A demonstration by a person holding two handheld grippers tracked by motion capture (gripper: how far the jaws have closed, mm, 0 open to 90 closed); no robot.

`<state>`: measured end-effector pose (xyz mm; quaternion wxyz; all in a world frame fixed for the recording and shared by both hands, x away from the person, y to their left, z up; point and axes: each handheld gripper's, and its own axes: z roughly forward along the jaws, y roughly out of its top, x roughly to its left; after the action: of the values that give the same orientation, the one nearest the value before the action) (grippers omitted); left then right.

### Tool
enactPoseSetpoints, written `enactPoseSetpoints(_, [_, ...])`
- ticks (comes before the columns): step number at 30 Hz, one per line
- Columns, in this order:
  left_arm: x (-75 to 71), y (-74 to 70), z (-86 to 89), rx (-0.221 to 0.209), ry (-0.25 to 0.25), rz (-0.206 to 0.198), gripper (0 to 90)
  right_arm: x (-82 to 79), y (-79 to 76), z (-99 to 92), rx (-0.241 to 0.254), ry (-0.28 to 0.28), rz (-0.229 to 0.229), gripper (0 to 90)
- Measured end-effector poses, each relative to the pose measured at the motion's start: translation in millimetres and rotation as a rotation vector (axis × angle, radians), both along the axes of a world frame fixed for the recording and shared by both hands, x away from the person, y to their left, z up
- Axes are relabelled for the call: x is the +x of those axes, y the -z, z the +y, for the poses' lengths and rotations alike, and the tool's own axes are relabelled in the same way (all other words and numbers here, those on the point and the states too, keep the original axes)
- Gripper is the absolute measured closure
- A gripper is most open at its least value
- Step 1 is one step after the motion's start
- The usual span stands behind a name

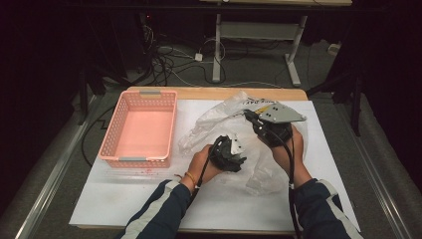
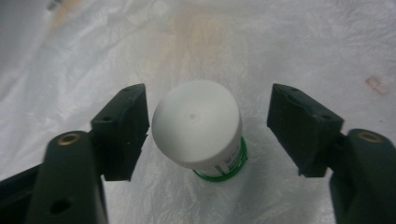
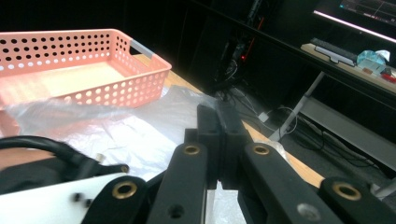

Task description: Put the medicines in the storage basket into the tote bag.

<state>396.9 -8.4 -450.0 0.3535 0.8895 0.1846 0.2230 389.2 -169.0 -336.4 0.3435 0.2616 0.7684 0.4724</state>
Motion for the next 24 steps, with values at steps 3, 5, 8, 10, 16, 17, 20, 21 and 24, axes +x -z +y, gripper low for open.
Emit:
enactPoseSetpoints(3, [-11.5, -6.9, 4.5, -0.004, 0.008, -0.048, 23.8, -0.1, 1.3, -0.4, -0.004, -0.001, 0.003, 90.0])
enactPoseSetpoints(5, [-23.7, -11.0, 6.0, 0.005, 0.021, -0.092, 23.8, -0.4, 2.0, -0.5, -0.008, 0.0, 0.006, 90.0])
enactPoseSetpoints(8, [-46.7, -17.9, 6.7, 0.02, 0.093, -0.132, 23.8, 0.3, 2.9, -1.0, -0.008, 0.001, 0.01, 90.0])
enactPoseSetpoints(10, [-62.7, -22.6, 6.9, 0.03, 0.147, -0.159, 24.4, 0.9, 3.7, -1.1, -0.012, -0.002, 0.014, 90.0])
enactPoseSetpoints(16, [-94.5, -43.8, 29.0, 0.018, 0.244, -0.214, 34.8, 2.9, 7.6, -1.9, -0.021, 0.007, 0.024, 90.0])
enactPoseSetpoints(17, [-97.9, -48.8, 36.6, 0.01, 0.238, -0.228, 34.7, 3.1, 8.1, -2.9, -0.018, 0.011, 0.026, 90.0])
enactPoseSetpoints(20, [-104.8, -61.8, 65.0, -0.026, 0.194, -0.254, 33.2, 3.3, 8.9, -6.3, -0.029, 0.019, 0.023, 90.0])
enactPoseSetpoints(21, [-105.3, -64.1, 74.4, -0.022, 0.164, -0.268, 31.4, 3.4, 9.1, -7.4, -0.027, 0.023, 0.024, 90.0])
enactPoseSetpoints(24, [-96.4, -63.9, 100.0, -0.053, 0.043, -0.239, 22.7, 3.9, 9.9, -10.3, -0.034, 0.025, 0.027, 90.0])
